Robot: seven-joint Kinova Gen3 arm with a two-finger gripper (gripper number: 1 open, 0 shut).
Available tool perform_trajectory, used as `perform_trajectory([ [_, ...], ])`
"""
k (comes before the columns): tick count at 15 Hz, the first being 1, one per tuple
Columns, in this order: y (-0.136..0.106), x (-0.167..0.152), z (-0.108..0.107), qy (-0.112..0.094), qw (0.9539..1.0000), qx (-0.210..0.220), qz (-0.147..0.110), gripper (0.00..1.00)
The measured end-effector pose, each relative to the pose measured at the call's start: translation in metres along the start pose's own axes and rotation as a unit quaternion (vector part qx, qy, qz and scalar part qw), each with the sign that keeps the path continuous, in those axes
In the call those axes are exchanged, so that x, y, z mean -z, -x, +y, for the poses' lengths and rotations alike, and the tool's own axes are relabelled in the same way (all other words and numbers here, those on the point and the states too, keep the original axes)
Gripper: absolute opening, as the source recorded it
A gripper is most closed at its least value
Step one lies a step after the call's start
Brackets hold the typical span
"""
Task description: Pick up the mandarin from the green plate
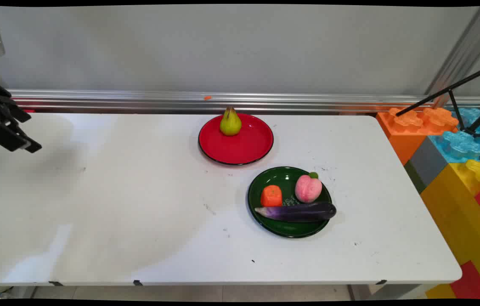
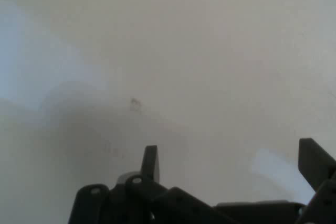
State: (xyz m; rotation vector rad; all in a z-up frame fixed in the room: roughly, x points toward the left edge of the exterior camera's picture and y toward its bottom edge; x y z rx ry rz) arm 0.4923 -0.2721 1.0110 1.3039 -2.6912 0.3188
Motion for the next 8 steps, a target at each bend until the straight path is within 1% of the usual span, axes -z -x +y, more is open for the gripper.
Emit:
perform_trajectory([
  [4,-0.007,-0.003,0.005,0.002,0.9999,0.004,0.012,1.00],
  [8,-0.023,-0.006,0.024,-0.002,0.9998,0.012,0.015,1.00],
])
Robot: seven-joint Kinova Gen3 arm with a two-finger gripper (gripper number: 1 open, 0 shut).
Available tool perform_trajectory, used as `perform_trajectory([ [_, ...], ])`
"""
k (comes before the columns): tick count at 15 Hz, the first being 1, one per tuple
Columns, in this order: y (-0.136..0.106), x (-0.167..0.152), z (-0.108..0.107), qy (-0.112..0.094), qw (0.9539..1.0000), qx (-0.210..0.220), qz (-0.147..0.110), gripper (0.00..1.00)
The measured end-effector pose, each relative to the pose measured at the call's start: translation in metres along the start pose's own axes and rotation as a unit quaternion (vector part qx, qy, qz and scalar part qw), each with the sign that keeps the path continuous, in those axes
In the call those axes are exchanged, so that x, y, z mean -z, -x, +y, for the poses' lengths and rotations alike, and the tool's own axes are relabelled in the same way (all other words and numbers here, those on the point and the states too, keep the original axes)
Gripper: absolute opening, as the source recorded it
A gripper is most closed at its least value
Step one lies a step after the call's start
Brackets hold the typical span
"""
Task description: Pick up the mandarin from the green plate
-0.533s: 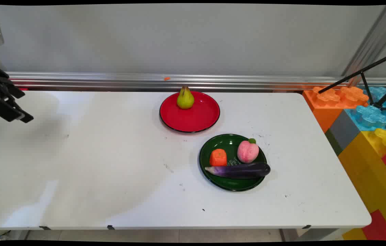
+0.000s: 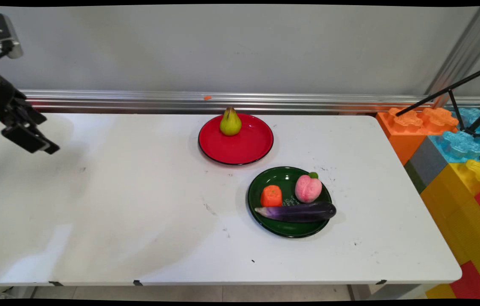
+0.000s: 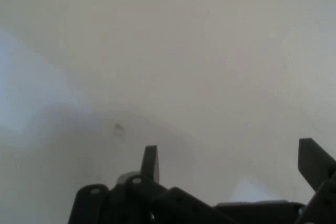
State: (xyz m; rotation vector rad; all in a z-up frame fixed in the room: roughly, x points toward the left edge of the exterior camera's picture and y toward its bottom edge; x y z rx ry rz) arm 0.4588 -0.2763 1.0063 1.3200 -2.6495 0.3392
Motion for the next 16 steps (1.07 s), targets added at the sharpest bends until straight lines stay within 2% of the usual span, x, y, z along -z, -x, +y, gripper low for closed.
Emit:
perform_trajectory([
  [4,-0.025,-0.009,0.025,-0.010,0.9999,0.008,0.008,1.00],
  [8,-0.057,-0.020,0.054,-0.008,0.9998,0.008,0.016,1.00],
  [13,-0.131,-0.039,0.113,0.019,0.9991,-0.021,0.031,1.00],
  [16,-0.194,-0.052,0.156,0.050,0.9963,-0.054,0.046,1.00],
])
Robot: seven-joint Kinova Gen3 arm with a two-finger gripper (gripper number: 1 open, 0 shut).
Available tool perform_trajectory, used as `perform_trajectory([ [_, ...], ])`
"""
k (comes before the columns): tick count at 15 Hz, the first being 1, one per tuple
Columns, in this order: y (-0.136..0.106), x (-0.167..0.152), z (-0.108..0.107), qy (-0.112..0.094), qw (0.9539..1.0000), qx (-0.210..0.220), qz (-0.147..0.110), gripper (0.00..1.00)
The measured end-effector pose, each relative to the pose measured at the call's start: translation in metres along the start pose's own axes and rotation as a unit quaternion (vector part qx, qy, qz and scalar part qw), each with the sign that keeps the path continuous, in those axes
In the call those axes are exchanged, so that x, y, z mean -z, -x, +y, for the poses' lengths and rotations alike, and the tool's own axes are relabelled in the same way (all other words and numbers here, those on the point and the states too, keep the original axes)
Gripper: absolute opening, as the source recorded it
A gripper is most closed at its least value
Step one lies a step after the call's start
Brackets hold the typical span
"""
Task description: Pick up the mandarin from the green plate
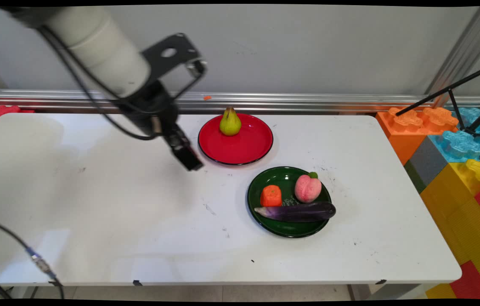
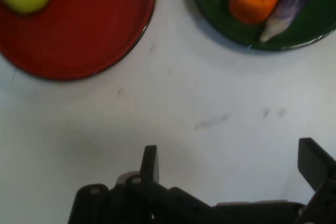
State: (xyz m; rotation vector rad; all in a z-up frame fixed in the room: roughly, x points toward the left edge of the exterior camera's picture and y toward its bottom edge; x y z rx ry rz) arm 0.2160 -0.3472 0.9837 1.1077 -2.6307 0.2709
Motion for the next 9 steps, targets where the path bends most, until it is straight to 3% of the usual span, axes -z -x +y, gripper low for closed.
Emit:
perform_trajectory([
  [4,-0.052,-0.027,0.022,0.030,0.9992,-0.022,0.011,1.00],
  [9,-0.092,-0.061,0.030,0.053,0.9961,-0.067,0.020,1.00],
])
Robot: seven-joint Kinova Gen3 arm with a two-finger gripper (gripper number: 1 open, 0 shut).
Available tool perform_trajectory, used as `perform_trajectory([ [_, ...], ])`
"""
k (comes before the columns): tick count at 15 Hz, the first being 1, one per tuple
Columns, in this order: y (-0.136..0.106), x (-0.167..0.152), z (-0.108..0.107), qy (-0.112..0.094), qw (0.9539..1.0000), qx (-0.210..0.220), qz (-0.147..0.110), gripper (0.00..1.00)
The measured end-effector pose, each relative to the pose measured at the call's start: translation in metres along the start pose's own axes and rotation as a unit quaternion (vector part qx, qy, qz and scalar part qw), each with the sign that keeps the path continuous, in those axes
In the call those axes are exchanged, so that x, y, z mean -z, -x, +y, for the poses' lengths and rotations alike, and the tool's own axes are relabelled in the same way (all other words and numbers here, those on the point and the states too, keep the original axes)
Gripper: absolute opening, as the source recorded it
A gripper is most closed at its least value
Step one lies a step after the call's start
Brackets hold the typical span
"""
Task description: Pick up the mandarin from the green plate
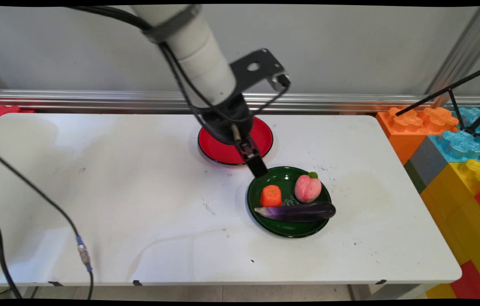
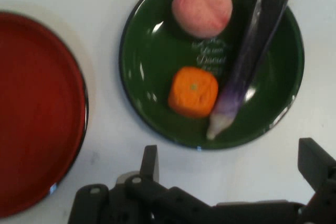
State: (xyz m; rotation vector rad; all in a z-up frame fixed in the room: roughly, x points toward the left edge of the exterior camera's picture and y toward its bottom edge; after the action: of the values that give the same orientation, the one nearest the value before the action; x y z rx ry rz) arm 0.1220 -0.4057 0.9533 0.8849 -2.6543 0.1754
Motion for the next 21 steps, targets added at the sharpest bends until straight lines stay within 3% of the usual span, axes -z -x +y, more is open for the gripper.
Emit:
perform_trajectory([
  [6,-0.022,-0.049,-0.015,0.015,0.9981,-0.060,0.000,1.00],
  [11,-0.027,-0.093,-0.029,0.031,0.9946,-0.097,0.017,1.00],
  [21,0.016,-0.153,-0.050,0.072,0.9855,-0.143,0.057,1.00],
])
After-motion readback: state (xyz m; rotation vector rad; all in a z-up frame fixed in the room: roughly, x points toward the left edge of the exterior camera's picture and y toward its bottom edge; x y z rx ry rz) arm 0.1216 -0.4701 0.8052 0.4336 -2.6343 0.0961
